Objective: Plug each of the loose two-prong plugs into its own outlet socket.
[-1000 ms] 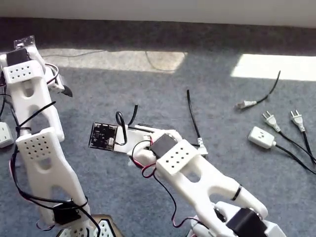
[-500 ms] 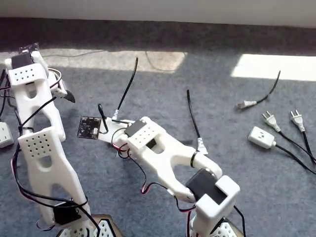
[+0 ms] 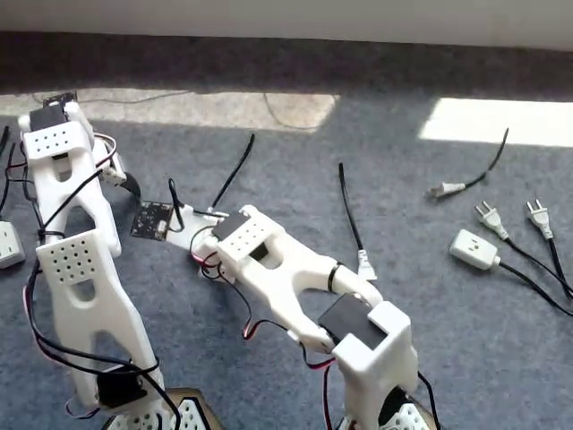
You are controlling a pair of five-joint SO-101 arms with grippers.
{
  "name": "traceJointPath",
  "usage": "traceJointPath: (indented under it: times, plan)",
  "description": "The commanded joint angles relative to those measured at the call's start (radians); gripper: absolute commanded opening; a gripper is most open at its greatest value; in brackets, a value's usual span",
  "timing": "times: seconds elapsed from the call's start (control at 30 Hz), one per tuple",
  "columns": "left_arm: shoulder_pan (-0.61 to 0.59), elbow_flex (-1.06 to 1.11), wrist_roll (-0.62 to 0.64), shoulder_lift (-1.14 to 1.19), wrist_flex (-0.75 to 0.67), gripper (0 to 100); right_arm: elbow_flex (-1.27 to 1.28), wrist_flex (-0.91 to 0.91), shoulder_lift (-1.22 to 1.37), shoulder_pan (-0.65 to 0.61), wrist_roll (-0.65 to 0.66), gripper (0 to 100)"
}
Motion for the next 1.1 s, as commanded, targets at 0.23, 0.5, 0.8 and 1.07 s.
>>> traceJointPath:
  times: [0.23, 0.5, 0.8, 1.07]
  plan:
    - [-0.001, -0.035, 0.002, 0.053, -0.023, 27, -0.236, 0.015, -0.113, 0.134, -0.058, 1.2]
    - [-0.004, -0.035, 0.002, 0.093, -0.023, 27, -0.555, -0.159, 0.059, 0.125, -0.066, 1.3]
    - [-0.005, -0.033, 0.002, 0.093, -0.023, 27, -1.457, -0.166, 0.661, 0.180, -0.520, 1.5]
    - [-0.005, -0.033, 0.002, 0.093, -0.020, 27, -1.906, -0.312, 1.006, 0.234, -0.512, 1.7]
